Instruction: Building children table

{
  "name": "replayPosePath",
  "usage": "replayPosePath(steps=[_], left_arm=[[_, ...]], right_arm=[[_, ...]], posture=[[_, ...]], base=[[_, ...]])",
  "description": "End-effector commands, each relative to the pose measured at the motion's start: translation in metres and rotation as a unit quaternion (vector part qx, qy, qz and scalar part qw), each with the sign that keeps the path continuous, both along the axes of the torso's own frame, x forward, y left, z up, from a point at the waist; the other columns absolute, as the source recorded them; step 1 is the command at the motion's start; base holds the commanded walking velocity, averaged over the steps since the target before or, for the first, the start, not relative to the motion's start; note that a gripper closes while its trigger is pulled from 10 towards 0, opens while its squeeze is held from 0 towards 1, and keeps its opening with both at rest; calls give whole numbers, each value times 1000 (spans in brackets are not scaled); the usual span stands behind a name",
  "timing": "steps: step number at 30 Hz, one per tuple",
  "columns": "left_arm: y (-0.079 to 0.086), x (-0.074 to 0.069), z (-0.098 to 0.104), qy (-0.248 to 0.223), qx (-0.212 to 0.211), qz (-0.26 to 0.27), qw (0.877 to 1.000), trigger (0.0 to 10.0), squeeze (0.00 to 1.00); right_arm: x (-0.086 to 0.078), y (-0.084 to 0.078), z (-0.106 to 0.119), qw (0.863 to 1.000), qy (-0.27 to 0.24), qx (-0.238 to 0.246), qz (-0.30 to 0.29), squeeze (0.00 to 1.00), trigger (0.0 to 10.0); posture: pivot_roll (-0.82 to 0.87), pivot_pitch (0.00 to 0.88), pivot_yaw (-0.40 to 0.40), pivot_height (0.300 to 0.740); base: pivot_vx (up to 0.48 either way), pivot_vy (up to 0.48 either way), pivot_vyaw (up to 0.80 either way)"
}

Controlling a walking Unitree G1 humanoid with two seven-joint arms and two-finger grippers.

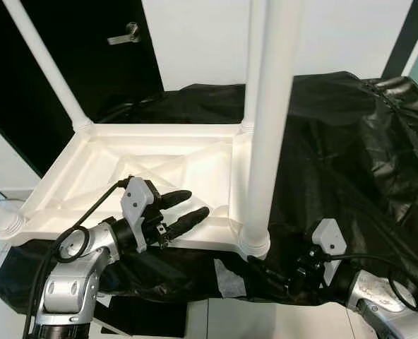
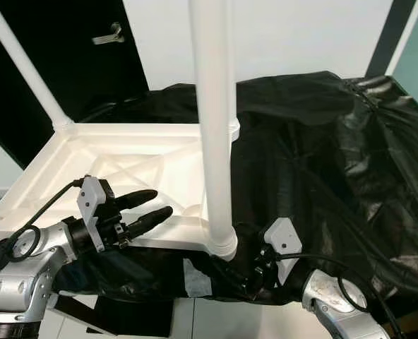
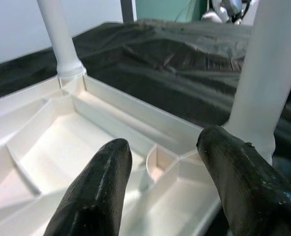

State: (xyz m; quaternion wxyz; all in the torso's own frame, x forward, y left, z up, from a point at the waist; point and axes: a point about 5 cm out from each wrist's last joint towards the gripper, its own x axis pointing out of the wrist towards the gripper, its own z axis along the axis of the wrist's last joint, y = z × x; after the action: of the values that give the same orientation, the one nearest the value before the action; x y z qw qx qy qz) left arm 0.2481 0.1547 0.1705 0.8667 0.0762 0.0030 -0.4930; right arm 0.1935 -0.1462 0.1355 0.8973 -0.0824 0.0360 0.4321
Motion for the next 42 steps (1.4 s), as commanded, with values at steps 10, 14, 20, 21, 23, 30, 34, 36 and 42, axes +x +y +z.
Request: replayPosePath(steps=[10,14,20,21,23,30,34,36,42], left_arm=[[-12,-15,-10,36,-4,-4,999,10000,0],[-21,-12,-18,41,-9,6,999,10000,0],[-29,-5,-22,52,-18,29,998,10000,0],[-31,-4,-21,48,-16,34,998,10000,0],[-31,-3,-21,44,-14,38,998,10000,0],[-39,3,-19,37,-21,49,998,10000,0],[-44,4,-20,32,-23,52,998,10000,0],[-48,4,-20,29,-24,53,998,10000,0],[-53,4,-20,23,-23,56,998,10000,0]], right_arm=[[49,15,14,998,-45,-3,38,0,10000],[61,26,13,998,-50,3,37,0,784],[68,29,4,999,-32,6,20,0,0],[68,28,2,999,-29,7,18,0,0],[68,28,1,999,-27,8,17,0,0],[80,12,-9,995,-22,-19,-98,0,0],[86,5,-11,984,-32,-29,-175,0,3490],[88,0,-12,966,-37,-25,-254,0,10000],[88,-4,-16,928,-30,-7,-372,0,10000]], posture=[[-14,0,53,740],[-12,0,57,740],[-18,0,54,740],[-20,0,55,740],[-21,0,55,740],[-39,0,60,740],[-46,0,61,740],[-48,0,57,740],[-47,0,46,740]], base=[[0,0,0],[0,0,0],[0,0,0],[0,0,0],[0,0,0],[0,0,0],[0,0,0],[0,0,0],[0,0,0]])
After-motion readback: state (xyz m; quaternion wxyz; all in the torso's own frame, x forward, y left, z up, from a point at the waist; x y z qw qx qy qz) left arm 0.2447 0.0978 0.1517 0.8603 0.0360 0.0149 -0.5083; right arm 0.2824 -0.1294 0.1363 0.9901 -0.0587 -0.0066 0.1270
